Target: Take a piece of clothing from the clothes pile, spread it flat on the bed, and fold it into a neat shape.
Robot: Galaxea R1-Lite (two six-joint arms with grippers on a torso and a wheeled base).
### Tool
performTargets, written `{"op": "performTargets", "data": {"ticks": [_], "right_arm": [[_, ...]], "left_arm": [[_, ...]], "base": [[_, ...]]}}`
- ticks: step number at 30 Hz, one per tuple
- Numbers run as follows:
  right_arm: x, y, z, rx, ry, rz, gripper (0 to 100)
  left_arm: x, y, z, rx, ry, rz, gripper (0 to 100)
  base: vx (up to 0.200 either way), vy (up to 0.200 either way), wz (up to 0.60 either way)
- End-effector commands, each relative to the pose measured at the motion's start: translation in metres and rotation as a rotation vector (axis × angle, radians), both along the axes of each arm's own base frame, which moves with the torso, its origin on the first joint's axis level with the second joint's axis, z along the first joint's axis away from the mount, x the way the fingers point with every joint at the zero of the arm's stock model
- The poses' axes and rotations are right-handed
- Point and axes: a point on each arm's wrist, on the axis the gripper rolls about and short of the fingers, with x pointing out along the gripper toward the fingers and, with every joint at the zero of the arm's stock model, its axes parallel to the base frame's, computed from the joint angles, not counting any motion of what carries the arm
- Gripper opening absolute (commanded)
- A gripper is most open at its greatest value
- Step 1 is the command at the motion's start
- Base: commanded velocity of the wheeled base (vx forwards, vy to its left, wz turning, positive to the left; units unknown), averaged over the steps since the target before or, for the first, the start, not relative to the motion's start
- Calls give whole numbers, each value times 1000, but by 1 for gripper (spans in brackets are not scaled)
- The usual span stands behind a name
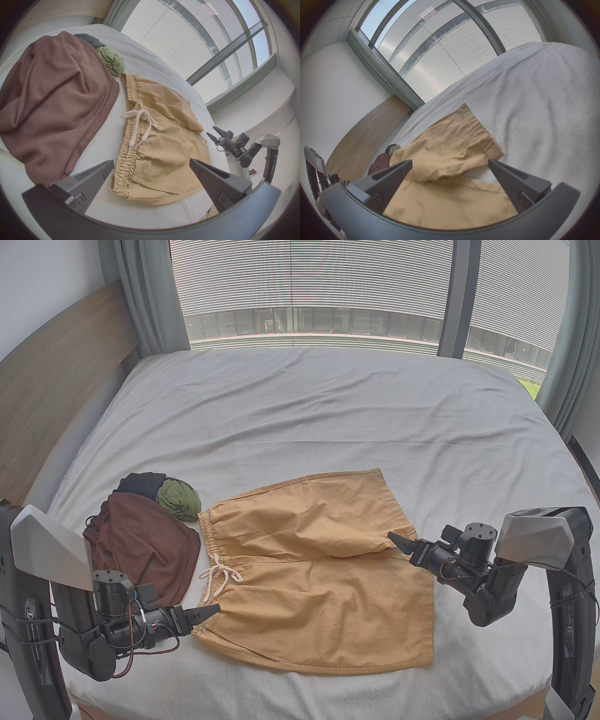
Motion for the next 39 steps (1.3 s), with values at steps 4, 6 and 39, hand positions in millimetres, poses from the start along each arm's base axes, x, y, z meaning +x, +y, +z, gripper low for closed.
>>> {"op": "performTargets", "data": {"ticks": [4, 6, 39], "right_arm": [[-49, -28, 41, -42, 14, -55, 100], [-54, -34, 42, -41, 29, -71, 100], [-85, -57, 43, -109, 92, -86, 100]], "left_arm": [[0, 2, -17, 24, 58, 30, 100], [-1, 2, -19, 27, 68, 35, 100], [-6, 3, -29, 33, 121, 41, 0]], "base": [[0, 0, 0], [0, 0, 0], [0, 0, 0]]}}
